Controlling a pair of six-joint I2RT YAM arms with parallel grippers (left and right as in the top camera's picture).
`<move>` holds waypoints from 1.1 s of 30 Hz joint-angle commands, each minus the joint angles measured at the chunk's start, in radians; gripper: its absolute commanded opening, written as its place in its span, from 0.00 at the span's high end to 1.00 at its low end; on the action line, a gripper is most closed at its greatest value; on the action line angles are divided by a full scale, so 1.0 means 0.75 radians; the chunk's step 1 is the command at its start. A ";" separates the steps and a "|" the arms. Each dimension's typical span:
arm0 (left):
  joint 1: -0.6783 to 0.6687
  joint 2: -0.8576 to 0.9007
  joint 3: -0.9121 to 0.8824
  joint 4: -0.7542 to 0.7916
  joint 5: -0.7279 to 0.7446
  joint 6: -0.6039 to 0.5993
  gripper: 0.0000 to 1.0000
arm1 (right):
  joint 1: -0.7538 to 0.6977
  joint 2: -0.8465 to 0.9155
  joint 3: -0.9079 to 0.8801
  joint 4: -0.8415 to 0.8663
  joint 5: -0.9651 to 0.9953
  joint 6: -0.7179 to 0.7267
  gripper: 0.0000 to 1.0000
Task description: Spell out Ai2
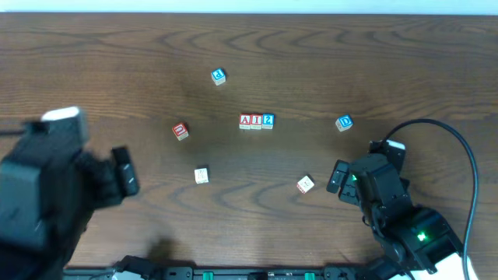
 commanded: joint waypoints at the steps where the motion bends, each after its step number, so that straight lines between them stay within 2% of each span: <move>1: 0.064 -0.105 -0.009 -0.005 -0.030 0.084 0.05 | 0.011 -0.006 -0.007 -0.001 0.014 0.017 0.01; 7: 0.183 -0.351 -0.208 0.081 0.033 0.156 0.05 | 0.011 -0.006 -0.007 -0.001 0.014 0.017 0.01; 18: 0.271 -0.917 -1.094 0.576 0.032 0.160 0.05 | 0.011 -0.006 -0.007 -0.001 0.014 0.017 0.01; 28: 0.296 -1.225 -1.771 1.026 0.059 0.160 0.05 | 0.011 -0.006 -0.007 -0.001 0.014 0.017 0.01; 33: 0.296 -1.291 -1.923 1.117 0.096 0.155 0.05 | 0.011 -0.006 -0.007 -0.001 0.014 0.017 0.01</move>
